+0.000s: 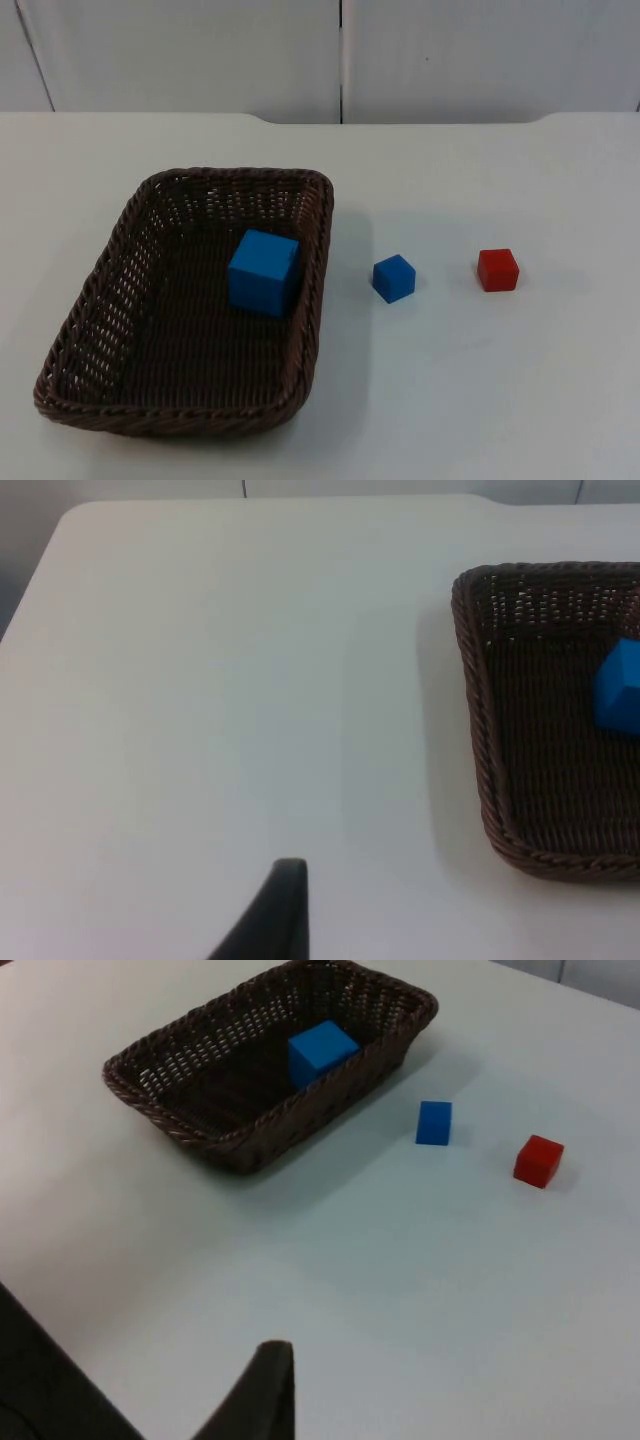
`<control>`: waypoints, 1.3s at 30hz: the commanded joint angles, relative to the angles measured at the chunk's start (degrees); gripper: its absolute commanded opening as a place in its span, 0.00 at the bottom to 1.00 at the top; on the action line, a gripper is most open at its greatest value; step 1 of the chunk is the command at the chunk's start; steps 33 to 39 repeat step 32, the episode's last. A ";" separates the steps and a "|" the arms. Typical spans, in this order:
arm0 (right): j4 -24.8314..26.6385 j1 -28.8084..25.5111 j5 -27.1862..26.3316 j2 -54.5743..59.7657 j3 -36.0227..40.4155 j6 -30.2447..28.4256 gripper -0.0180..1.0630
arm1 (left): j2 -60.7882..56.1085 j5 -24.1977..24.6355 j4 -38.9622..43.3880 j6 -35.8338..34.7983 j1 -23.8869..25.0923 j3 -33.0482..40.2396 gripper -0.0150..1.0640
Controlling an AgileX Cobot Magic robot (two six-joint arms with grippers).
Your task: Pick up the basket with the left hand and place the largest block into the basket with the right hand.
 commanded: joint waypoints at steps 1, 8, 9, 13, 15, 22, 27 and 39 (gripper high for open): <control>0.12 -2.32 -0.65 -0.18 0.38 -0.82 0.99 | -0.13 -0.60 -0.27 0.09 0.08 0.30 0.99; 0.12 -10.33 -0.65 -0.18 0.38 -0.82 0.99 | -0.13 -0.60 -0.27 0.09 0.08 0.30 0.99; 0.12 -11.75 -0.65 -0.18 0.38 -0.82 0.99 | -0.13 -0.60 -0.27 0.09 0.08 0.30 0.99; 0.12 -15.92 -0.65 -0.18 0.38 -0.82 0.99 | -0.13 -0.60 -0.27 0.09 0.08 0.30 0.99; 0.12 -17.41 -0.65 -0.18 0.38 -0.82 0.99 | -0.13 -0.60 -0.27 0.09 0.08 0.30 0.99; 0.12 -25.99 -0.65 -0.18 0.38 -0.82 0.99 | -0.13 -0.60 -0.27 0.09 0.08 0.30 0.99; 0.12 -30.46 -0.65 -0.18 0.38 -0.82 0.99 | -0.13 -0.60 -0.27 0.09 0.08 0.30 0.99; 0.12 -34.20 -0.65 -0.18 0.38 -0.82 0.99 | -0.13 -0.60 -0.27 0.09 0.08 0.30 0.99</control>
